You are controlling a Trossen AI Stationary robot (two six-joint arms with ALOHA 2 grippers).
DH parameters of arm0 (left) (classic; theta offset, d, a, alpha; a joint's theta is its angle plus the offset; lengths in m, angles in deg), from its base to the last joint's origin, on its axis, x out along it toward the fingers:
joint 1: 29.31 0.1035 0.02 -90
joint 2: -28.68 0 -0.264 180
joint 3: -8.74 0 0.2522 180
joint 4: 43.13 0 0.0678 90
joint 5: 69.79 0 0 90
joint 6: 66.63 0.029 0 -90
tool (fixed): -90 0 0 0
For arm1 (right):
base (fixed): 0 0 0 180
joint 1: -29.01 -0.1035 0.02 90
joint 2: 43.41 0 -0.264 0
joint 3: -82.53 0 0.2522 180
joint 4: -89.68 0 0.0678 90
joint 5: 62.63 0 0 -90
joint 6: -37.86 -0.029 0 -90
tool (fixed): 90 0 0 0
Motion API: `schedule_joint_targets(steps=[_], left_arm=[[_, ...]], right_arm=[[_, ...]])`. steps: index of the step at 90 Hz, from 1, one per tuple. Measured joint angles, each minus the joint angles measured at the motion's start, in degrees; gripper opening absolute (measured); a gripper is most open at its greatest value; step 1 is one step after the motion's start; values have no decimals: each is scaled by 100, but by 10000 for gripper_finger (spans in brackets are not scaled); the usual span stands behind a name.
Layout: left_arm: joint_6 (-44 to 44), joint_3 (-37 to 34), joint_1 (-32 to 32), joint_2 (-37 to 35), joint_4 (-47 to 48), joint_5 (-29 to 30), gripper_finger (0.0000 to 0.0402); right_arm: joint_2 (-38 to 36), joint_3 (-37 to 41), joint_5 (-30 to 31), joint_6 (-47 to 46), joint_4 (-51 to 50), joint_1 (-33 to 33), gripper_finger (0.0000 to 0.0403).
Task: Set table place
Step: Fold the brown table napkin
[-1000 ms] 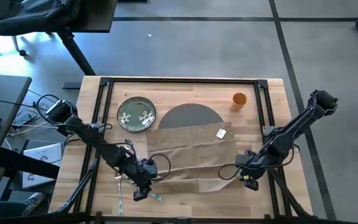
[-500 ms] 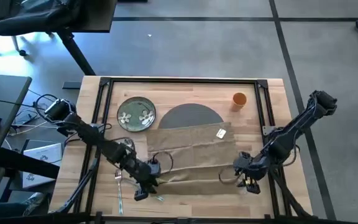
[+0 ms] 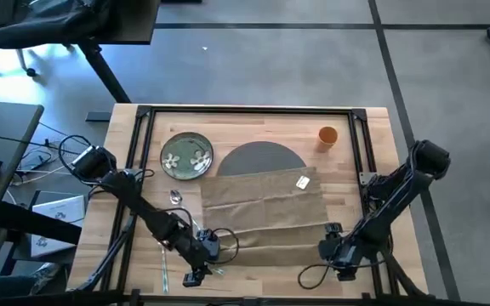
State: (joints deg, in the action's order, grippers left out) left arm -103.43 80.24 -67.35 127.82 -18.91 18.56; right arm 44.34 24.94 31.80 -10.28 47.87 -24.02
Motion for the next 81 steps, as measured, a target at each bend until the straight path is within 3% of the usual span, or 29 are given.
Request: schedule_joint_targets(steps=[43, 81], left_arm=[[126, 33, 118, 838, 215, 259, 145], [102, 13, 138, 834, 152, 131, 54]], right_arm=[[497, -26, 280, -288, -156, 0, 230], [437, -11, 276, -286, -197, 0, 162]])
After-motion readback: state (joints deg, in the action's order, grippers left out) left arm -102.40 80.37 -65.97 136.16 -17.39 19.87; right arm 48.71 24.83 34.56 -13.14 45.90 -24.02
